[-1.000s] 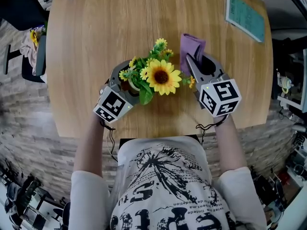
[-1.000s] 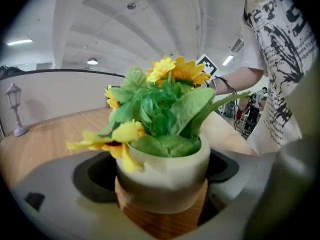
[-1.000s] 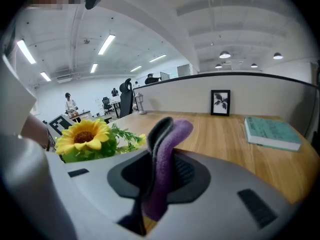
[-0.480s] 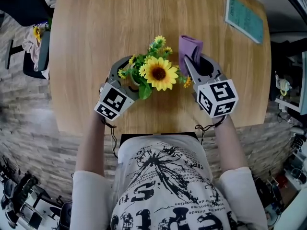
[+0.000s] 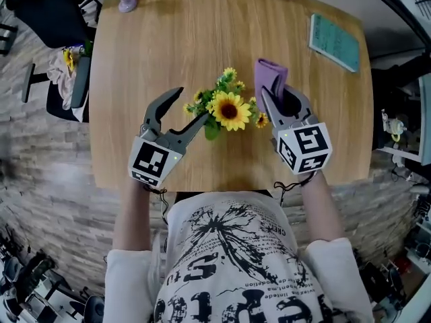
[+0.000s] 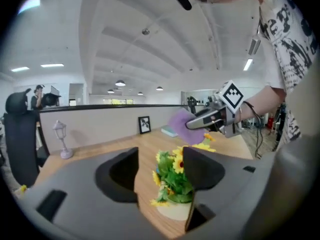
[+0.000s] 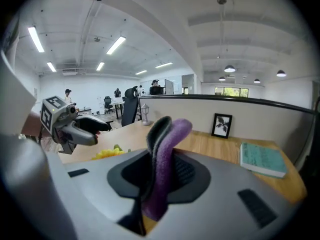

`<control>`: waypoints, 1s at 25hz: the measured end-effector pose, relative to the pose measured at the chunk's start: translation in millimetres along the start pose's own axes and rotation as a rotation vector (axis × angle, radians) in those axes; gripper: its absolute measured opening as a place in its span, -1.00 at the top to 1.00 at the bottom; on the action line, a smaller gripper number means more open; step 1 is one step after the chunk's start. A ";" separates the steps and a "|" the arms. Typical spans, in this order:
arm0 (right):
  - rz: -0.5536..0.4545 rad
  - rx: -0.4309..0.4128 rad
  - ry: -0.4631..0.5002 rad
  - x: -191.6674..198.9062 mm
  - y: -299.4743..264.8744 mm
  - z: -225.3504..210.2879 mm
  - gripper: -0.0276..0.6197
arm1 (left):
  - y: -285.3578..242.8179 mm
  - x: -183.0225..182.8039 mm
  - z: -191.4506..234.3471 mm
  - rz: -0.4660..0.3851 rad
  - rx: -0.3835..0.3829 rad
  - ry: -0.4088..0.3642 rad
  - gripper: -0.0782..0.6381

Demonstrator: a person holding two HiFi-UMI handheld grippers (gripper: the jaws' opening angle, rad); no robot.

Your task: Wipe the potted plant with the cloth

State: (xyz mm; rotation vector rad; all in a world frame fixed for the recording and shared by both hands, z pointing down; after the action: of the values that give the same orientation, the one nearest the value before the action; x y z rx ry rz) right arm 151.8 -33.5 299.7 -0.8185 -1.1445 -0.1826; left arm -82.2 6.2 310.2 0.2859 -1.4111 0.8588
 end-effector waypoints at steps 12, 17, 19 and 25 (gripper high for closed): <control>-0.183 0.010 0.050 -58.5 27.3 20.6 0.67 | 53.4 -64.9 14.0 -0.183 -0.185 0.050 0.77; -0.237 0.022 0.080 -79.5 32.0 21.0 0.69 | 65.4 -81.5 18.1 -0.157 -0.267 0.113 0.77; -0.258 0.033 0.083 -84.8 35.0 21.5 0.69 | 69.4 -87.2 17.3 -0.162 -0.282 0.085 0.77; -0.300 0.046 0.053 -92.7 39.3 23.9 0.71 | 72.8 -91.4 17.0 -0.153 -0.263 0.038 0.77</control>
State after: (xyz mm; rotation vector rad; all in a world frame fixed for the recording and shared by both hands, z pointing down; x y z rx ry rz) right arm 114.5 -14.9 204.9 -0.5946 -1.2138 -0.4224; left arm -136.7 12.5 205.7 0.1730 -1.4283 0.5440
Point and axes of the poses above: the fingertips, and each gripper's own axes: y backward along the fingers, z to its left, x out of its underside, the point moved 7 cm from there along y, backward along the fingers, and after that the axes turned 12 degrees about y, right-handed, at the moved point
